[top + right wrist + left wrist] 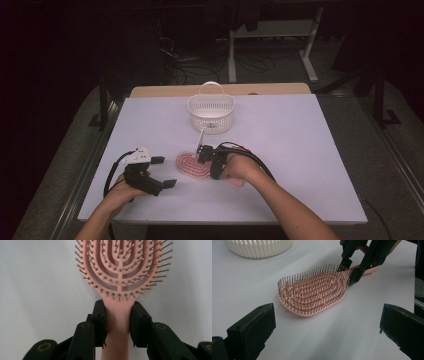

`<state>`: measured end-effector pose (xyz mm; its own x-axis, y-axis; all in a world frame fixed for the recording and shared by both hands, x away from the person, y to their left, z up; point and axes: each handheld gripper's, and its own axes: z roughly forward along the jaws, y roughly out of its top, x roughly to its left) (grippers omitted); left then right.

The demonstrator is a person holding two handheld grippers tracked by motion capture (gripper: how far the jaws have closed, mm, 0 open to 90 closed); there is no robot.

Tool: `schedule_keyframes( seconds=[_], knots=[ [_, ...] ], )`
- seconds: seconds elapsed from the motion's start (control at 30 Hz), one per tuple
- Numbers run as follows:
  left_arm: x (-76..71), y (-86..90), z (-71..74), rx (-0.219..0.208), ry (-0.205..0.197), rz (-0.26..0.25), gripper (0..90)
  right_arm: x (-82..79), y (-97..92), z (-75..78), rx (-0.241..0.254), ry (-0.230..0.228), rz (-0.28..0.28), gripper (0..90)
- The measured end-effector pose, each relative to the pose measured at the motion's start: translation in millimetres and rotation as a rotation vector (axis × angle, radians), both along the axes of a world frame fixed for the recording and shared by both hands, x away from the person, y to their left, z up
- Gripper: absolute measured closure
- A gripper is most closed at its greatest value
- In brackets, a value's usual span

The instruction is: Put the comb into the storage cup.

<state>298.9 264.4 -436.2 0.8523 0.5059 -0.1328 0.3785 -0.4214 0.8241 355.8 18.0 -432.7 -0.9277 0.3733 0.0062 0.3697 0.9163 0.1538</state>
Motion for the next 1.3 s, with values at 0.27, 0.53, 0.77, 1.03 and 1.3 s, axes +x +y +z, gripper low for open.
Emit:
schedule_keyframes(
  seconds=[0.27,0.53,0.77,1.03,1.3],
  knots=[
    [-0.2,1.2,0.8,-0.006,-0.005,0.004,0.2,1.9,2.0,0.5,-0.016,0.015,-0.013,68.8],
    [0.2,1.7,0.7,-0.008,-0.003,0.008,0.1,1.1,1.1,0.8,-0.009,0.008,-0.009,69.0],
    [0.5,3.0,1.0,-0.012,-0.003,0.02,0.1,2.3,-7.0,2.3,0.027,0.01,-0.016,69.0],
    [0.8,4.1,1.1,-0.016,-0.002,0.022,0.1,6.0,-26.2,13.6,0.099,0.006,-0.06,68.9],
    [1.5,3.0,0.4,-0.016,0.003,0.02,0.1,7.9,-48.4,23.8,0.175,-0.003,-0.096,68.9]
  ],
)
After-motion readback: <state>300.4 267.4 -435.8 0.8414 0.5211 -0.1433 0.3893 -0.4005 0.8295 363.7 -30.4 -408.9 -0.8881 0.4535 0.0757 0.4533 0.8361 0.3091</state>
